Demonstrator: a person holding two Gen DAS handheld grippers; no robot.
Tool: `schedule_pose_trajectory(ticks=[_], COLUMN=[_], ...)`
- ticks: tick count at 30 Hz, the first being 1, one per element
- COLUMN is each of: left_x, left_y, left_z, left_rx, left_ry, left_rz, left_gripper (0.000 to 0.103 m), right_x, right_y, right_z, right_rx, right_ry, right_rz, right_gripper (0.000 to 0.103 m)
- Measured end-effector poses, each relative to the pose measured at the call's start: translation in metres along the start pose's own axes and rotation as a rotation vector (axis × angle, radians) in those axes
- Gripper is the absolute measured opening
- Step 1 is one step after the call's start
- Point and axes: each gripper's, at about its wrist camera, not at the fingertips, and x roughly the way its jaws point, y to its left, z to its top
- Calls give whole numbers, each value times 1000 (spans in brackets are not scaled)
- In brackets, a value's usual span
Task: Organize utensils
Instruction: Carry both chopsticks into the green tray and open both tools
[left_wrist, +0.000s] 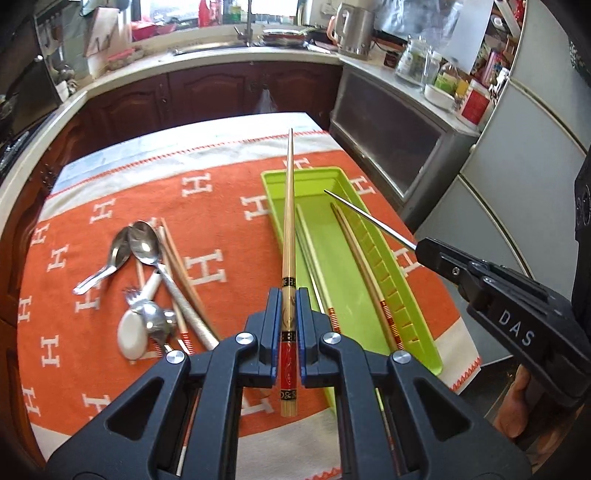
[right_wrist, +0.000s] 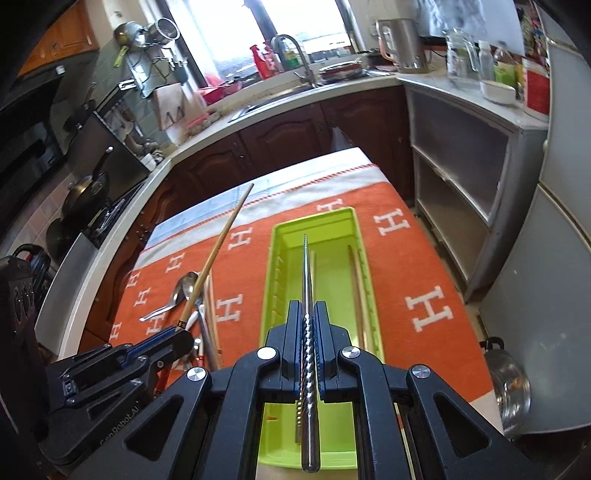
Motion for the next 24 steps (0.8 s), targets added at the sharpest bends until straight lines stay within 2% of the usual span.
schedule_pose_trajectory(ticks=[4, 7, 9, 11, 15, 20, 24], left_x=[30, 43, 47, 47, 43, 30, 20], left_y=[-6, -6, -11, -12, -8, 5, 22], left_z=[6, 7, 4, 0, -9, -19, -25], left_rx=[-22, -26, -7, 7, 12, 9, -39], left_ry=[75, 114, 130, 136, 149, 136, 130], left_rz=[-23, -42, -52, -50, -58, -25, -6], left_gripper=[5, 5, 5, 5, 5, 6, 6], right_x=[20, 40, 51, 56, 65, 69, 65], right_y=[-15, -18, -14, -18, -20, -15, -8], right_z=[0, -3, -8, -13, -19, -28, -36], right_rx=[40, 41, 58, 84, 83, 53, 33], right_ry=[22, 76, 99, 103, 125, 141, 153], right_rz=[-7, 5, 3, 15, 23, 10, 12], right_gripper=[6, 9, 31, 38, 38, 38, 38])
